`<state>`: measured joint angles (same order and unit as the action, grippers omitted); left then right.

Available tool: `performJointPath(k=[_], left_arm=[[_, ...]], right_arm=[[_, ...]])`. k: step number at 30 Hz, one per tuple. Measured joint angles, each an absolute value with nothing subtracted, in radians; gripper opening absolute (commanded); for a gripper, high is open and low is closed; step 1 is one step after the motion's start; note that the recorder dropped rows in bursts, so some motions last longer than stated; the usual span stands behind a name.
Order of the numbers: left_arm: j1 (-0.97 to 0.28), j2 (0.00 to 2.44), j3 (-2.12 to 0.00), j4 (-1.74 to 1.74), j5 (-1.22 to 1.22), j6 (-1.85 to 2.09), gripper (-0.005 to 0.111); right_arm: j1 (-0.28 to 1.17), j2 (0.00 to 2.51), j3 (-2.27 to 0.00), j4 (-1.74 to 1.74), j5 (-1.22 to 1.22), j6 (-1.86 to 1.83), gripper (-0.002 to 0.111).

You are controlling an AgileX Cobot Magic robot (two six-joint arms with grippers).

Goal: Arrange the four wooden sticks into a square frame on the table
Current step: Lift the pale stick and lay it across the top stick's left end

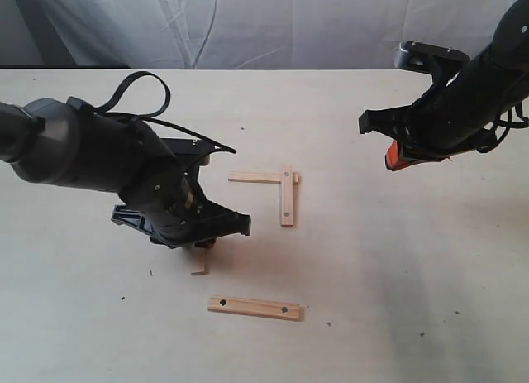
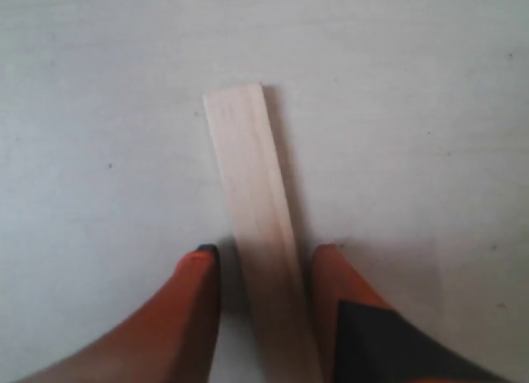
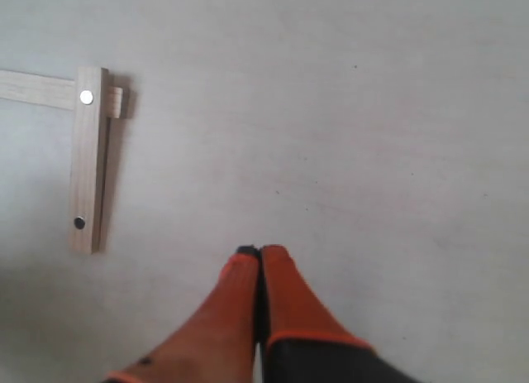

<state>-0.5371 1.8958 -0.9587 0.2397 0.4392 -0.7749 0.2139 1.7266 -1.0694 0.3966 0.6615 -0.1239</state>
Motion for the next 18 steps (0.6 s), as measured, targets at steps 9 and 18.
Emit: performJointPath(k=[9,18], left_arm=[[-0.537,1.882,-0.963,0.268,0.446,-0.724,0.0],[-0.537,1.818,-1.096,0.348,0.42,-0.717,0.0]], right_arm=[[0.214,1.727,-1.069,0.425,0.652,-0.124,0.0],[0.204,1.727,-1.069,0.427,0.641,-0.124,0.0]])
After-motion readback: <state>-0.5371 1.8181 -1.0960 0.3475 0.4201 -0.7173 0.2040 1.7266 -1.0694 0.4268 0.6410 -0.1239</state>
